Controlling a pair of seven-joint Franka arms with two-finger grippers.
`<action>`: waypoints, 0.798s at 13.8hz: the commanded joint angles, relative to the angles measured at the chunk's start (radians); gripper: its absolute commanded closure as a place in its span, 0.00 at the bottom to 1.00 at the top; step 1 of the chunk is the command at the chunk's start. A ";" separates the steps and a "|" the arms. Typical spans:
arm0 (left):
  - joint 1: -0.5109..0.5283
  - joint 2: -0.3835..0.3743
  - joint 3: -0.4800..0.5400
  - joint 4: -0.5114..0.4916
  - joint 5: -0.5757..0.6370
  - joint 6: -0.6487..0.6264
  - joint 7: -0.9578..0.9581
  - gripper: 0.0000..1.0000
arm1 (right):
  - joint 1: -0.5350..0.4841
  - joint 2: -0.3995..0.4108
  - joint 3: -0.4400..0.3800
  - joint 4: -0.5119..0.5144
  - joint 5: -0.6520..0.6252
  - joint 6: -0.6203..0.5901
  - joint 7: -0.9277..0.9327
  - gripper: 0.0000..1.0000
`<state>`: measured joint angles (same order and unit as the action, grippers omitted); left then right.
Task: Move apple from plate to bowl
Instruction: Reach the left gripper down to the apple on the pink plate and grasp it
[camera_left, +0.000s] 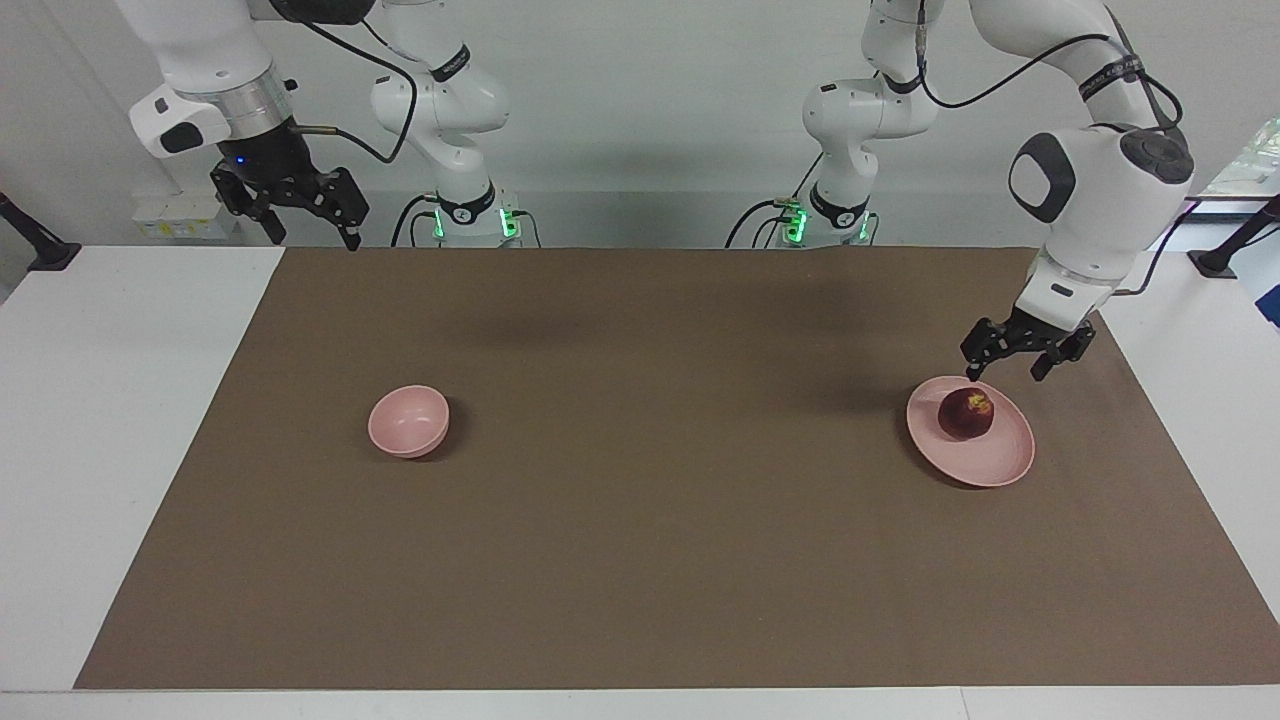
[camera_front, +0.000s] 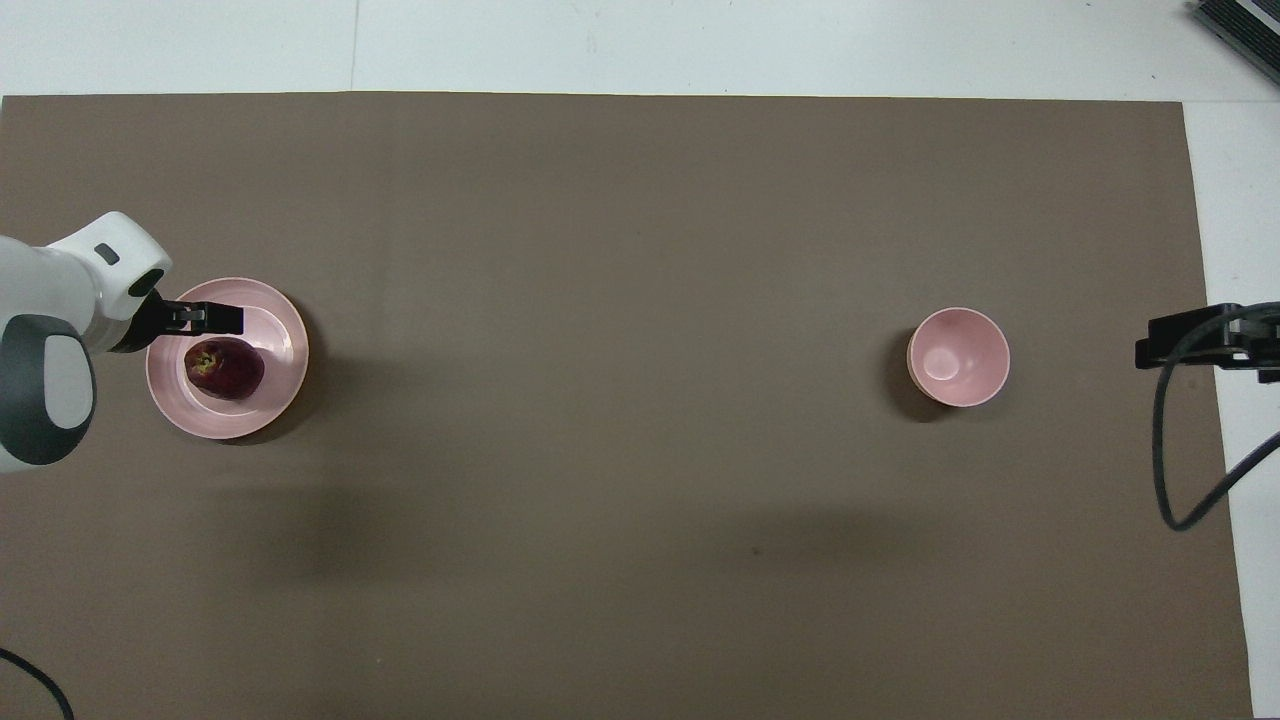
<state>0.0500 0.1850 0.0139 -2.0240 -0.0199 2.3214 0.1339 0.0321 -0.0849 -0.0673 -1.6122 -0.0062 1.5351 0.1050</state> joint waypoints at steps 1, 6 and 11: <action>0.036 -0.038 -0.012 -0.085 0.005 0.032 0.059 0.00 | -0.004 0.007 -0.005 0.018 0.012 -0.024 -0.030 0.00; 0.021 -0.052 -0.015 -0.105 0.005 0.004 0.082 0.00 | -0.008 -0.013 -0.006 -0.006 0.038 -0.073 0.095 0.00; 0.022 -0.041 -0.015 -0.065 0.005 -0.051 0.082 0.97 | 0.040 -0.032 0.003 -0.046 0.138 -0.108 0.566 0.00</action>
<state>0.0709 0.1630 0.0004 -2.0901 -0.0199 2.3115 0.2031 0.0571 -0.0935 -0.0684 -1.6202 0.0940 1.4304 0.5358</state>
